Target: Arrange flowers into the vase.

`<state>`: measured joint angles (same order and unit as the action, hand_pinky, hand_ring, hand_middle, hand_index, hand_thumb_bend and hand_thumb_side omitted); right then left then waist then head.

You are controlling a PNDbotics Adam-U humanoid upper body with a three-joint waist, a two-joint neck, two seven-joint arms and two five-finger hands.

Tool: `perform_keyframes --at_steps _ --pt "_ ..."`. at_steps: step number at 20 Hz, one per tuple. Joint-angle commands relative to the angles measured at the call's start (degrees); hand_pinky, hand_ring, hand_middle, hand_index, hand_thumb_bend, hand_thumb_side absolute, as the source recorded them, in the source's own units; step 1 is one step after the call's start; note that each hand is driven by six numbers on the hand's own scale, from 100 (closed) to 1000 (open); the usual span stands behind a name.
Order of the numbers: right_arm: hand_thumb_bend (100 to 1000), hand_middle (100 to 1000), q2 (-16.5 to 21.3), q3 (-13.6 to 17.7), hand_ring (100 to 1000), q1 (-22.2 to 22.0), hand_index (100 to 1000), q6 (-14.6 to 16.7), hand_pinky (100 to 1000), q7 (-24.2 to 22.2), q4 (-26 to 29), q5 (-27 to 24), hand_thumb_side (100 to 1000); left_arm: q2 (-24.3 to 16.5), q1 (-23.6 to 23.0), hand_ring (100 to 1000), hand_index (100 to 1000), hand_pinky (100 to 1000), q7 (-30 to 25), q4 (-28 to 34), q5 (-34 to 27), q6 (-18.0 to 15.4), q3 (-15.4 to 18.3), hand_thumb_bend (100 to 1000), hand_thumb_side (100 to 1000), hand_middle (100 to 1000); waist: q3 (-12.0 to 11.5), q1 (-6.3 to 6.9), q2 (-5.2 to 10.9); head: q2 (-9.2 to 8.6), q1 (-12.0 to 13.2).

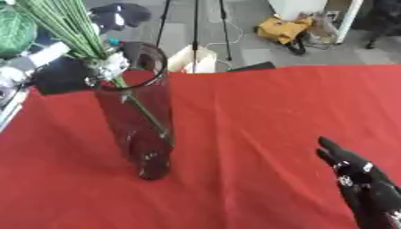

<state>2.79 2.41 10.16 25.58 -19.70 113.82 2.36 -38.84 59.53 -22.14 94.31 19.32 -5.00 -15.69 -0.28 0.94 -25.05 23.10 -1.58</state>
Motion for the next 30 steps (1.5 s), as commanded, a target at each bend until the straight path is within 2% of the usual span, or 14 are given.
perform_keyframes --at_steps 1,9,22,30 --pt "100 105 0.0 -0.1 1000 0.5 887 -0.3 979 0.0 0.8 0.4 1000 -2.3 0.8 950 1000 952 -0.4 0.3 0.7 -0.1 1.5 100 1000 973 -0.1 0.07 1.13 -0.63 0.0" --pt "100 104 0.0 -0.2 1000 0.4 888 -0.4 979 -0.1 0.8 0.4 1000 -2.8 0.9 953 1000 960 -1.1 0.4 1.3 -0.3 1.9 100 1000 981 -0.4 -0.01 1.21 -0.41 -0.1" --pt "100 103 0.2 -0.1 1000 0.5 888 -0.8 980 -0.1 0.8 0.2 1000 -3.3 0.9 974 1000 1000 -3.7 -1.4 -1.6 -1.7 2.7 100 1000 1000 -0.2 0.35 1.30 -0.60 -0.1" --pt "100 100 0.2 0.1 1000 0.6 890 -1.5 983 0.0 0.8 -0.1 1000 -3.8 0.7 989 1000 1000 -7.6 -1.7 -3.2 -2.2 2.8 100 983 1000 -0.1 0.60 1.25 -0.73 -0.2"
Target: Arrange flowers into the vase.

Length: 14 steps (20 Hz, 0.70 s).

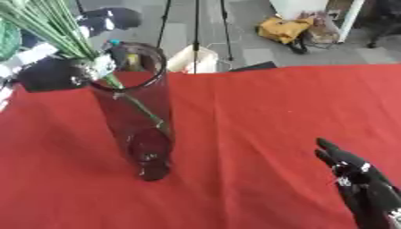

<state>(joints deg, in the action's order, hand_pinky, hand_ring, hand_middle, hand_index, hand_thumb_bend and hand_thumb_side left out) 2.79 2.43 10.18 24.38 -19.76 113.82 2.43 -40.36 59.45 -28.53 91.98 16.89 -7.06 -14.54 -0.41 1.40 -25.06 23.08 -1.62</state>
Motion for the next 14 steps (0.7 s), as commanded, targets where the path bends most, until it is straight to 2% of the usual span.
perform_keyframes --at_steps 1,6,14 --pt "100 100 0.3 0.1 1000 0.5 889 -0.3 983 0.1 0.8 -0.2 1000 -2.4 0.8 989 1000 1000 -1.7 0.6 -1.1 -0.2 1.7 100 941 1000 0.0 0.17 1.28 -0.73 -0.2" --pt "100 100 0.3 0.1 1000 0.5 890 -0.5 984 0.1 0.8 -0.2 1000 -2.7 1.4 990 1000 1000 -3.7 0.4 -2.3 0.3 2.1 100 932 1000 0.0 0.31 1.34 -0.73 -0.1" --pt "100 100 0.5 0.0 1000 0.5 890 -0.7 985 -0.1 0.8 -0.3 1000 -3.7 2.9 995 1000 1000 -8.2 -0.1 1.0 0.0 2.5 100 958 1000 0.1 0.64 1.39 -0.65 0.1"
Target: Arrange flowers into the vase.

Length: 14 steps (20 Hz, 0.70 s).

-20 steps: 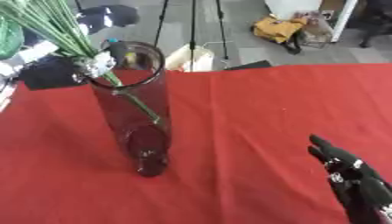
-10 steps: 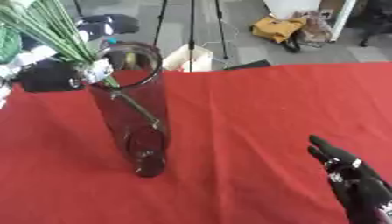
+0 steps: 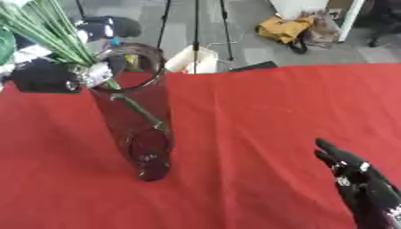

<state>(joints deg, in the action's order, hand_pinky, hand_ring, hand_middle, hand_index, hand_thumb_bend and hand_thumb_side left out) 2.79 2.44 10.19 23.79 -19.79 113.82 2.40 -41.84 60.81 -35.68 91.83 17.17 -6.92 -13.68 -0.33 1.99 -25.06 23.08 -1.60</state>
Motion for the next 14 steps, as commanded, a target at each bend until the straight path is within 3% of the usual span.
perform_keyframes --at_steps 1,14 --pt "100 100 0.6 0.0 1000 0.5 891 -0.2 985 0.0 0.8 -0.3 1000 -2.3 1.7 995 1000 1000 -1.5 -0.2 1.0 -0.3 1.7 100 978 1000 0.1 0.09 1.38 -0.66 0.1" --pt "100 100 0.7 0.0 1000 0.6 889 -0.7 987 0.0 0.8 -0.2 1000 -2.7 2.7 1000 1000 1000 -7.2 -1.5 1.4 -1.9 2.1 100 1000 1000 0.2 0.47 1.30 -0.79 0.3"
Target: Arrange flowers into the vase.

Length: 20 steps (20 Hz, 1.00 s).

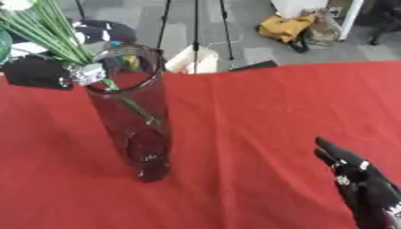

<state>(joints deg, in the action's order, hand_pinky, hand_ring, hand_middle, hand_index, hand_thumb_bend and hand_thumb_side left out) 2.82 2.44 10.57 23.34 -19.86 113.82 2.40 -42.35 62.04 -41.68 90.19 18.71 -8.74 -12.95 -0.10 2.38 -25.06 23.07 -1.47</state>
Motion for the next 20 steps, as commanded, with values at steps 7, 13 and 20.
perform_keyframes --at_steps 7,13,20 --pt "100 100 0.7 0.0 1000 0.2 890 -0.3 987 0.2 0.8 -0.2 1000 -2.5 1.9 1000 1000 1000 -4.9 0.1 0.1 0.7 1.5 100 1000 1000 0.1 0.19 1.34 -0.77 0.3" --pt "100 100 0.7 0.1 1000 0.3 891 -0.4 988 0.2 0.8 -0.2 1000 -3.1 1.8 1000 1000 1000 -5.4 0.6 1.6 1.0 1.8 100 1000 1000 0.2 0.32 1.34 -0.78 0.3" --pt "100 100 0.6 0.2 1000 0.3 891 -0.6 989 0.2 0.8 0.1 1000 -3.5 1.3 1000 1000 1000 -3.6 1.0 2.0 0.9 2.1 100 1000 1000 0.1 0.39 1.24 -0.74 0.3"
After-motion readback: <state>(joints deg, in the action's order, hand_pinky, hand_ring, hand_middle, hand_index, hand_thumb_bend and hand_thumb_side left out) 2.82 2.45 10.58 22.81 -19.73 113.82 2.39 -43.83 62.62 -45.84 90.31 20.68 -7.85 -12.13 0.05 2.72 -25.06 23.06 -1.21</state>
